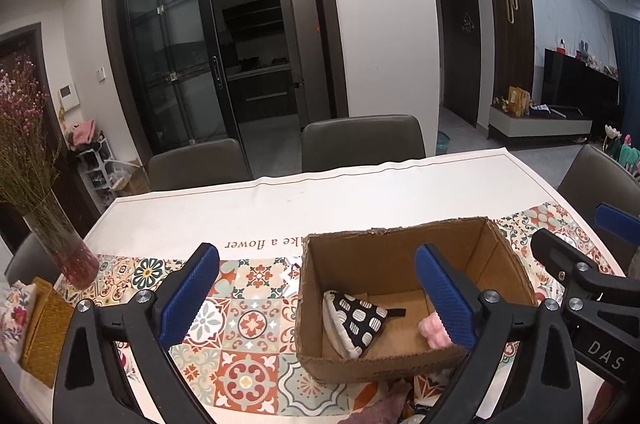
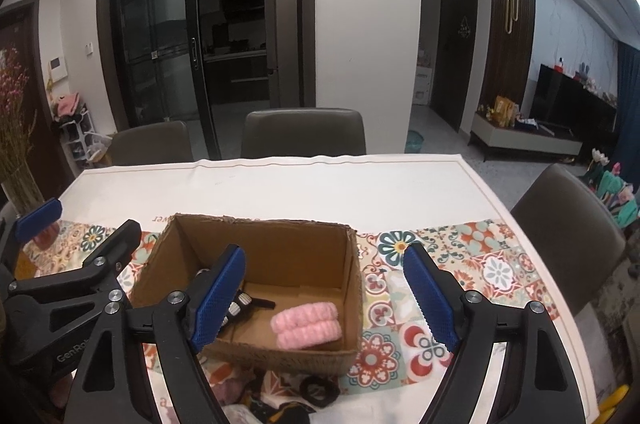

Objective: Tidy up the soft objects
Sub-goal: 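Move both tools back toward the remaining pile beside the box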

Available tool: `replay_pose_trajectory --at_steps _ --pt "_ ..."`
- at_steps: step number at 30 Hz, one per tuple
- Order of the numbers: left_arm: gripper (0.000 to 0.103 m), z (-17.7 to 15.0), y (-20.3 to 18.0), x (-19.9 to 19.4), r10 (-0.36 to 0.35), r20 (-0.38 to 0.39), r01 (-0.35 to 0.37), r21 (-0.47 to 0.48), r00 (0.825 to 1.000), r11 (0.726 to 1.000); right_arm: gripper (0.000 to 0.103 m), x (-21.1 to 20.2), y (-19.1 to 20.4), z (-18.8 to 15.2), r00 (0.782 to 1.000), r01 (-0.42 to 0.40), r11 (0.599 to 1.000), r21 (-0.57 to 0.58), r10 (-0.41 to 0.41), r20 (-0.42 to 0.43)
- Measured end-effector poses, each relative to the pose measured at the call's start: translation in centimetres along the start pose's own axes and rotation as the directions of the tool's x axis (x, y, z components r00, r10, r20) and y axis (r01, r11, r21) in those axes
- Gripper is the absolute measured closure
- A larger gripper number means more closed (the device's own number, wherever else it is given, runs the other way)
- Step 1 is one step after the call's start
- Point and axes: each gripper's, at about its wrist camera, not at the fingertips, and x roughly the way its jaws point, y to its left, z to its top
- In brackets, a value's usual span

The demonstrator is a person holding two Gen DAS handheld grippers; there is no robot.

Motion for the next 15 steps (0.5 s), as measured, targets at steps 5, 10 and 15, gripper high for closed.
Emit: replay_pose_trajectory --at_steps 5,10,15 --pt "0.001 -0.9 -0.2 -1.0 0.003 -0.004 -0.003 -0.006 1.0 1.0 0.021 -0.7 -0.3 -0.7 1.0 0.013 1.0 0.01 -0.013 -0.017" --pt "0.001 -1.9 -0.2 -1.6 -0.005 -0.031 0.004 -0.021 1.0 1.0 0.016 -1.4 -0.8 -1.9 0.999 0.043 0.999 0.013 -0.043 -0.027" --pt "0.0 -3.8 -0.6 -2.9 -0.02 -0.037 0.019 -0.02 0.999 1.0 0.016 -2.7 -1.4 -3.8 0.998 0.056 0.998 0.033 -0.056 -0.029"
